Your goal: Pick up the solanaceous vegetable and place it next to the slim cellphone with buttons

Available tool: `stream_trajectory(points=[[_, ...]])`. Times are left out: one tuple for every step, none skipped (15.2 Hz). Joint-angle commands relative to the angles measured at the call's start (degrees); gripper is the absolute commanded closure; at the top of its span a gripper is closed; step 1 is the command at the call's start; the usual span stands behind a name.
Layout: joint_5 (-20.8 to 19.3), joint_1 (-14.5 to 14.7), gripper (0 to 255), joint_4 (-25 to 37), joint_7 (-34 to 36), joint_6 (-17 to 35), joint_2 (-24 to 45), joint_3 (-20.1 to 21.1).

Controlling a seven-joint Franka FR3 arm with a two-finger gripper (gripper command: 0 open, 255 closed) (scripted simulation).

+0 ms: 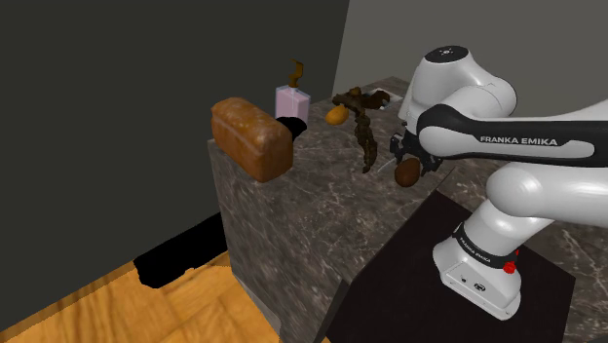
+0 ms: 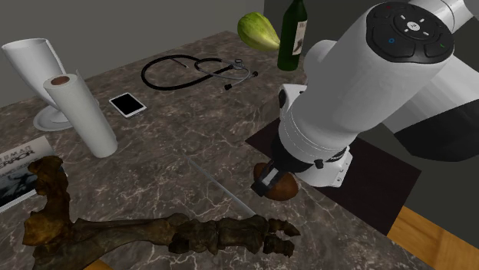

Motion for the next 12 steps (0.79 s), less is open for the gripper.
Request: stream_trajectory(points=[[0.02, 0.00, 255, -0.02, 0.00, 0.01, 0.01, 0.00], [0.01, 0.00, 255, -0.02, 0.00, 0.01, 0.02, 0.00], [0.01, 0.00, 255, -0.02, 0.00, 0.01, 0.02, 0.00], [0.01, -0.01, 255, -0.02, -0.01, 0.01, 0.01, 0.00], [0.02, 0.00, 255, -0.02, 0.00, 0.01, 0.02, 0.01], [0.02, 0.01, 255, -0.02, 0.01, -0.01, 0.01, 0.01], [0.02, 0.02, 255, -0.02, 0.00, -0.02, -0.01, 0.00], [0.02, 0.00, 255, -0.02, 0.00, 0.01, 0.02, 0.00], [-0.40, -0.09, 255, 0.48, -0.26, -1.02, -0.61, -0.54], [-0.81, -0.22, 255, 1.00, -0.53, -2.00, -1.15, -1.06], [-1.22, -0.35, 255, 1.53, -0.78, -2.97, -1.68, -1.57], [-1.62, -0.49, 255, 2.07, -1.04, -3.91, -2.17, -2.08]])
